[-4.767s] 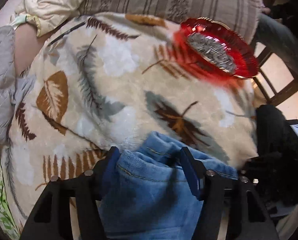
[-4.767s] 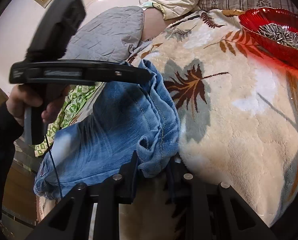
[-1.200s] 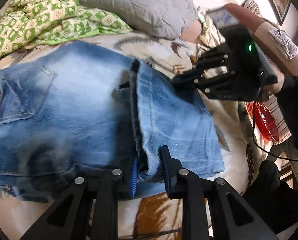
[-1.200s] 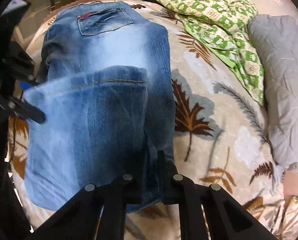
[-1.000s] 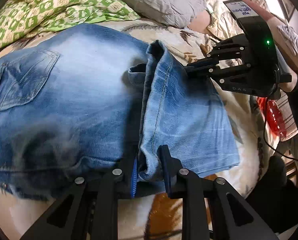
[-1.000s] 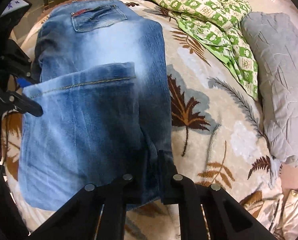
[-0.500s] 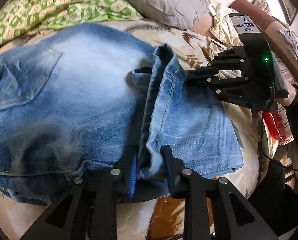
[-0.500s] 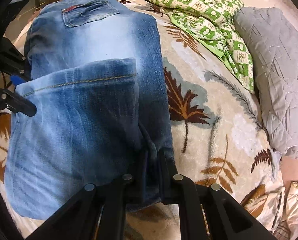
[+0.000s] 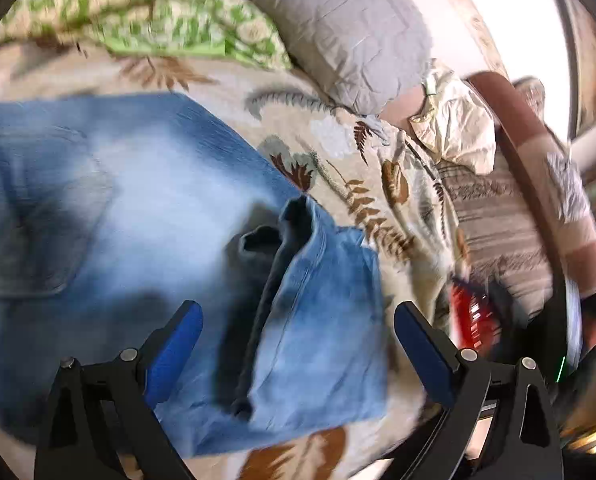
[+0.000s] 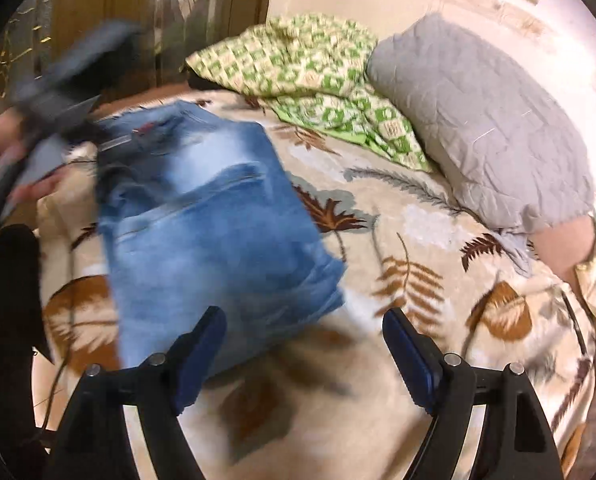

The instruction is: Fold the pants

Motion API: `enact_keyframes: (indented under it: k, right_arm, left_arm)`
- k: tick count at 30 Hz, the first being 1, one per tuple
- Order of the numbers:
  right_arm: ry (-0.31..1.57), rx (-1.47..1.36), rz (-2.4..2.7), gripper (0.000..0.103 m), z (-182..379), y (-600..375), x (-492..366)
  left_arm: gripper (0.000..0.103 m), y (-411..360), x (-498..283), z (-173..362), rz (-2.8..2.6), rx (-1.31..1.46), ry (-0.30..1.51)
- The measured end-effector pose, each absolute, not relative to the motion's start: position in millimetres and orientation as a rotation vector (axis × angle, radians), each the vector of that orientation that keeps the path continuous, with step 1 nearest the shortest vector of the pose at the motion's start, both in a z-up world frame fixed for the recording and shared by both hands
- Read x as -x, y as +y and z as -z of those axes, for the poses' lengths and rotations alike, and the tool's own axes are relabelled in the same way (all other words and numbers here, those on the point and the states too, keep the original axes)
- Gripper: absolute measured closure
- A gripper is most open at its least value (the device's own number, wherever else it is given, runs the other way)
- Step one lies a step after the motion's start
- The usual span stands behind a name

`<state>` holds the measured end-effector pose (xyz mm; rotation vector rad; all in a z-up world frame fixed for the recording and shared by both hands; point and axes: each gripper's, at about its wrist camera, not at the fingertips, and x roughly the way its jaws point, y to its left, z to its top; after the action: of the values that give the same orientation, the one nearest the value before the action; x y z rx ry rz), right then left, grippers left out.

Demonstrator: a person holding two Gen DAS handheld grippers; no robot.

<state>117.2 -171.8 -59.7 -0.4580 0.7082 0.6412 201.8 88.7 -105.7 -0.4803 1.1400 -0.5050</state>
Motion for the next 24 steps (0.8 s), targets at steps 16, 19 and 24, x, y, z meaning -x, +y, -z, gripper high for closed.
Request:
enact_keyframes:
  k: [16, 19, 24]
  right_arm:
    - [0.706, 0.611, -0.474, 0.023, 122.8, -87.3, -67.7]
    - [0.751, 0.531, -0.498, 0.03, 125.1, -94.8, -72.1]
    - [0.728, 0.584, -0.491, 0.037, 128.5, -87.1, -64.0]
  left_arm:
    - [0.066, 39.6, -250.9, 137.1, 0.422, 0.241, 1.332]
    - [0.079, 48.1, -248.6, 125.8, 0.479, 0.244, 1.293]
    - [0.084, 60.0, -255.1, 125.0, 0.449, 0.232, 1.282]
